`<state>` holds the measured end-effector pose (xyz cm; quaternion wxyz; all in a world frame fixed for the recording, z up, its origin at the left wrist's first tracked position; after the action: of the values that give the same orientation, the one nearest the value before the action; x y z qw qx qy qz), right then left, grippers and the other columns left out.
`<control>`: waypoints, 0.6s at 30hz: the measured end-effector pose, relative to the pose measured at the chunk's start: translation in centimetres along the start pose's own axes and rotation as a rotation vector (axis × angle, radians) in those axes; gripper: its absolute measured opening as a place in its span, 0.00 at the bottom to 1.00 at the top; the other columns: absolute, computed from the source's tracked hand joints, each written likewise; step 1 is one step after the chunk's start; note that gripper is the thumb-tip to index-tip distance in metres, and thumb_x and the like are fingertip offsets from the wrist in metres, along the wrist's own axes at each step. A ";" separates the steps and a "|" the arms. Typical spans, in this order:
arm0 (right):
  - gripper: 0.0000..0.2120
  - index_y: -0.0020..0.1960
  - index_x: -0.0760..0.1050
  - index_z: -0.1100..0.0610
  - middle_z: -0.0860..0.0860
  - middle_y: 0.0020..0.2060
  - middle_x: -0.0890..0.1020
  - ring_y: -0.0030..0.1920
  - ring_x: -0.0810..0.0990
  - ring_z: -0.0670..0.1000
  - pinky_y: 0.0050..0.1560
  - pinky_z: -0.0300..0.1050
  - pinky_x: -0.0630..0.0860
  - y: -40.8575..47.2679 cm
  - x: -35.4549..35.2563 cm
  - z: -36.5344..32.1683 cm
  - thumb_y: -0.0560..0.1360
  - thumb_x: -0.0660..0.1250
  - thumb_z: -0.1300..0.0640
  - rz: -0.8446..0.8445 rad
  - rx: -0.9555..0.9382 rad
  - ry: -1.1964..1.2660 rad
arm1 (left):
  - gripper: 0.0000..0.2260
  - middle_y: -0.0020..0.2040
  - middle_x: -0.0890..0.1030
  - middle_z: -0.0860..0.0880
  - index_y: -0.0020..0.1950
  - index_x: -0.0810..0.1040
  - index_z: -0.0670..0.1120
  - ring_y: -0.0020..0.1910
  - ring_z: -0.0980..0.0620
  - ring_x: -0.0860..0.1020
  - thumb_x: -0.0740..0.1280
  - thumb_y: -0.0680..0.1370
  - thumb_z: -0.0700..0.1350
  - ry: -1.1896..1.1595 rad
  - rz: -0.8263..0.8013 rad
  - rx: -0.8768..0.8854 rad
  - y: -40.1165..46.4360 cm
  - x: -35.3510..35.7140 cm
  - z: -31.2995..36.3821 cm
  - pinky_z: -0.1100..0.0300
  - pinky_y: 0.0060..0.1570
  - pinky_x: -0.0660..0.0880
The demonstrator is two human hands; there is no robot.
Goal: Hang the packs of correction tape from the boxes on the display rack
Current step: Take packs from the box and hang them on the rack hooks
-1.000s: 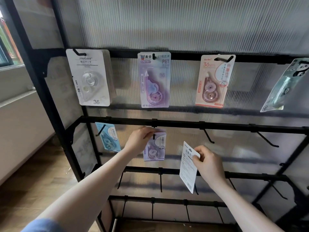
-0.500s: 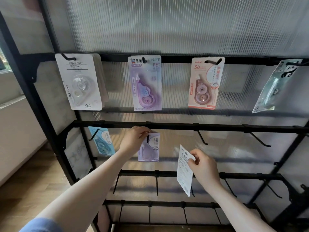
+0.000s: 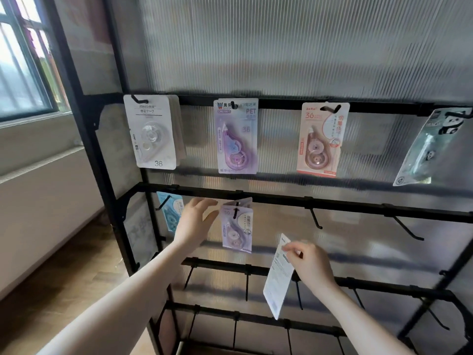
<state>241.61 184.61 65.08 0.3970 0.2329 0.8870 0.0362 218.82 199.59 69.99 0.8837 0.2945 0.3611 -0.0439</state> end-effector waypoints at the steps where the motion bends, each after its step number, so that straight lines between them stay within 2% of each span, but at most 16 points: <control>1: 0.09 0.52 0.81 0.58 0.53 0.54 0.81 0.44 0.76 0.46 0.27 0.31 0.70 0.0 0.0 -0.2 0.77 0.63 0.62 -0.016 -0.016 -0.013 | 0.12 0.61 0.75 0.48 0.60 0.77 0.47 0.58 0.49 0.73 0.65 0.77 0.45 0.006 0.000 -0.010 -0.3 -0.2 -0.1 0.57 0.55 0.70; 5: 0.09 0.52 0.82 0.58 0.52 0.51 0.82 0.40 0.79 0.48 0.31 0.37 0.75 0.1 0.6 -0.6 0.77 0.63 0.60 -0.125 -0.026 0.010 | 0.12 0.60 0.74 0.48 0.61 0.77 0.48 0.57 0.49 0.73 0.65 0.78 0.46 0.018 -0.017 -0.047 -1.6 -0.7 -0.2 0.55 0.55 0.72; 7: 0.11 0.53 0.81 0.58 0.49 0.50 0.80 0.41 0.79 0.48 0.40 0.44 0.80 0.1 1.2 -0.4 0.78 0.60 0.61 -0.206 0.009 0.029 | 0.12 0.60 0.74 0.48 0.61 0.77 0.49 0.57 0.48 0.73 0.65 0.78 0.46 0.023 -0.024 -0.069 -2.3 -0.9 -0.2 0.54 0.56 0.72; 9: 0.15 0.54 0.81 0.60 0.52 0.55 0.80 0.46 0.79 0.49 0.49 0.47 0.80 0.1 1.7 -0.4 0.78 0.57 0.66 -0.271 0.020 0.063 | 0.12 0.59 0.74 0.49 0.60 0.77 0.49 0.57 0.50 0.73 0.65 0.77 0.46 0.026 -0.019 -0.091 -2.8 -1.2 -0.3 0.56 0.55 0.71; 11: 0.16 0.56 0.80 0.60 0.57 0.59 0.79 0.52 0.80 0.51 0.51 0.42 0.79 0.1 1.9 -0.9 0.78 0.56 0.69 -0.312 -0.034 0.041 | 0.12 0.59 0.75 0.49 0.60 0.77 0.49 0.56 0.51 0.73 0.65 0.77 0.46 0.037 -0.014 -0.097 -3.3 -1.4 -0.1 0.59 0.54 0.71; 14: 0.14 0.59 0.79 0.57 0.54 0.62 0.77 0.60 0.77 0.51 0.46 0.26 0.74 -0.4 2.4 -1.4 0.77 0.60 0.67 -0.367 -0.125 -0.042 | 0.12 0.58 0.75 0.48 0.60 0.78 0.48 0.55 0.51 0.74 0.66 0.77 0.46 0.056 -0.006 -0.099 -3.9 -1.8 0.1 0.59 0.54 0.71; 16: 0.13 0.57 0.80 0.56 0.52 0.59 0.79 0.58 0.78 0.49 0.44 0.26 0.73 -0.6 2.4 -1.6 0.76 0.64 0.65 -0.364 -0.174 -0.065 | 0.12 0.58 0.75 0.49 0.60 0.78 0.49 0.55 0.50 0.74 0.66 0.77 0.45 0.071 0.002 -0.105 -4.2 -2.0 0.2 0.58 0.55 0.71; 18: 0.11 0.54 0.81 0.54 0.49 0.54 0.82 0.54 0.79 0.47 0.50 0.31 0.74 -0.5 2.0 -2.1 0.75 0.66 0.63 -0.327 -0.237 -0.068 | 0.12 0.58 0.74 0.49 0.60 0.78 0.50 0.54 0.51 0.73 0.66 0.77 0.45 0.080 0.013 -0.115 -4.6 -2.2 0.2 0.59 0.54 0.71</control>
<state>238.75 185.29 64.98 0.4520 0.0386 0.8887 0.0673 215.97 195.37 69.30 0.8842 0.2473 0.3962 -0.0057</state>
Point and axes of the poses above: each hand's wrist, its own y-axis towards the middle knuckle, its own x-axis out of the palm, z = x × y, the point moved 9 cm from there along y, towards the middle knuckle
